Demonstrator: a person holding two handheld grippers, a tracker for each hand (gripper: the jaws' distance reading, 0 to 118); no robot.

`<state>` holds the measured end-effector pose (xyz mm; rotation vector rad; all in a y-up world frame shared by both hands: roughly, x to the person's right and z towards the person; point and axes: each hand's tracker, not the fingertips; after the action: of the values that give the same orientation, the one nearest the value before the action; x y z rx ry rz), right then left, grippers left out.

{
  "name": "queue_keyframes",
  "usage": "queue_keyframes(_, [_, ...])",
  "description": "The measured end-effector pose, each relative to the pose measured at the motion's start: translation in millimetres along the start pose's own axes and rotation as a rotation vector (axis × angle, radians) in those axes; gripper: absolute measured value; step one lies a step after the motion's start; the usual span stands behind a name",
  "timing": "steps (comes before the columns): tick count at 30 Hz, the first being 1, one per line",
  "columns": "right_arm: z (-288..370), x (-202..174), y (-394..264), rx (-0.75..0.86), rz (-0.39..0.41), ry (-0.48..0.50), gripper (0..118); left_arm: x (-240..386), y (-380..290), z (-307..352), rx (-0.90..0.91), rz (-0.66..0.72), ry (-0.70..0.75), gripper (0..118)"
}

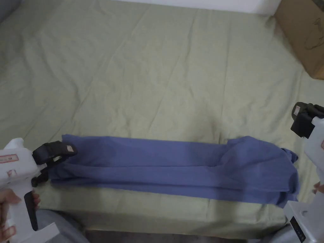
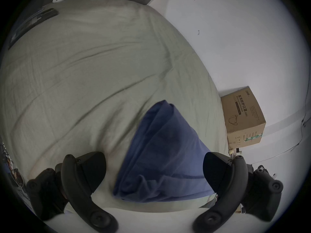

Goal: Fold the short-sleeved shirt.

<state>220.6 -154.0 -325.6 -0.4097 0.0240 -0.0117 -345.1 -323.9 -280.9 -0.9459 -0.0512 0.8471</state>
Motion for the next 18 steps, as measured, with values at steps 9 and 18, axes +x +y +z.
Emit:
queue_keyframes(9, [-2.0,-3.4,-9.2,-0.039,0.016,0.018,0,28.7,-7.3,-28.9,-0.063,-0.095,0.161,14])
queue_keyframes(18, [10.0,-2.2,-12.6,-0.025,0.041,0.041,0,128.7,-25.7,10.9,0.119,-0.416,0.274,10])
